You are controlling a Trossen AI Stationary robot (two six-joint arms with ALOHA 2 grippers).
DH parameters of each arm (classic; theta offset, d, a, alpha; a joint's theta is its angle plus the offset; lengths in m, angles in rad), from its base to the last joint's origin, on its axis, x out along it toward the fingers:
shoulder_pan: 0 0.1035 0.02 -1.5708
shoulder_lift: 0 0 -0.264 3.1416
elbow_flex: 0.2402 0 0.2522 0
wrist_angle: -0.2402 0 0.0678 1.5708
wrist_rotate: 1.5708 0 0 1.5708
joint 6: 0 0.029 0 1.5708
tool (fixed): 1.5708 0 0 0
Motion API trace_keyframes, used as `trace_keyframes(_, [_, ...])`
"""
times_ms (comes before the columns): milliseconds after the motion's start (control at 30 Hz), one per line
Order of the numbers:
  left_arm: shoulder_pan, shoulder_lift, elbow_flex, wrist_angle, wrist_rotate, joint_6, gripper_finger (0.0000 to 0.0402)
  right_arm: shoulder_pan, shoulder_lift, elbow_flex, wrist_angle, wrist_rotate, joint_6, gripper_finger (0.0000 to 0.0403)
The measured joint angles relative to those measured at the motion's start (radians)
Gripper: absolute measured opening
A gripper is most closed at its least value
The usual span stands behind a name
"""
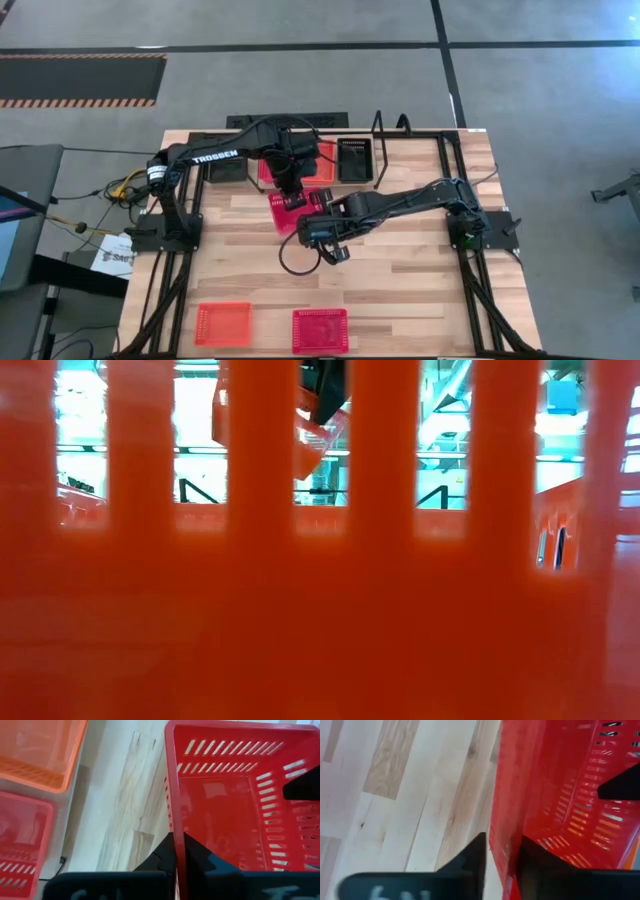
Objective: Stack baskets on shelf by color
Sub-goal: Stack the top red bin on top of the red bin on the shelf
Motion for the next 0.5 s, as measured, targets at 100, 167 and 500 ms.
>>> trace_keyframes(100, [0.007, 0.0, 0.0, 0.012, 0.003, -0.012, 0.0, 0.0, 0.0, 0.0, 0.002, 0.0, 0.03, 0.0151])
trace_keyframes(167, [0.014, 0.0, 0.0, 0.043, 0.006, -0.039, 0.0, -0.006, 0.0, 0.0, 0.01, 0.0, 0.076, 0.0177])
trace_keyframes(500, [0.091, 0.0, 0.0, 0.103, 0.062, -0.12, 0.0, -0.08, -0.001, 0.053, -0.011, -0.019, 0.186, 0.0208])
